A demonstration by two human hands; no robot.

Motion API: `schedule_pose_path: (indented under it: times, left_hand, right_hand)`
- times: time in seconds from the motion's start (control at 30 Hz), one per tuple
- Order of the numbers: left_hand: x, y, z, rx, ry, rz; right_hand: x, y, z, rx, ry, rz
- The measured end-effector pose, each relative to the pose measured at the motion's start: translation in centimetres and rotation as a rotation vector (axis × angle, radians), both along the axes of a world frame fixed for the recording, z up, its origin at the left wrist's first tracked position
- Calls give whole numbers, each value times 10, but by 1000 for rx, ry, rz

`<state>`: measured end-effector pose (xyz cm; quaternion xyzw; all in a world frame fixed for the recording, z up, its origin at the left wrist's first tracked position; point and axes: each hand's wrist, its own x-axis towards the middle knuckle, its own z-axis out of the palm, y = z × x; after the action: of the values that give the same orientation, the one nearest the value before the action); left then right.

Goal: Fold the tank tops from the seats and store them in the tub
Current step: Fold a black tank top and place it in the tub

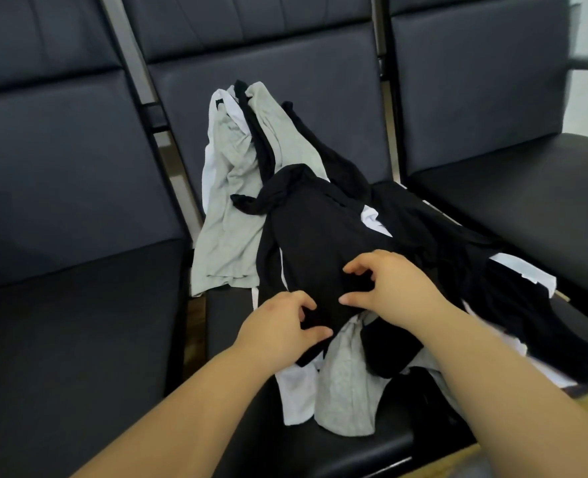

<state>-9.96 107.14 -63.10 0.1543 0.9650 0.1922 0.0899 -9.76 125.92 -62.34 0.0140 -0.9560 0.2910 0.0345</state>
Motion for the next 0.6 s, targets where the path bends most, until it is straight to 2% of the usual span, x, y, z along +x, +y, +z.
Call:
schedule_pose_path:
  times: [0.2, 0.43, 0.6]
  left_hand:
    - [-3, -2, -15, 131, -33, 25]
    - [-6, -19, 0, 545, -192, 200]
    - [-5, -24, 16, 747, -243, 236]
  right_hand:
    - [-2, -2, -2, -6, -22, 21]
    - [2, -8, 2, 121, -96, 117]
    - [4, -11, 10, -38, -53, 134]
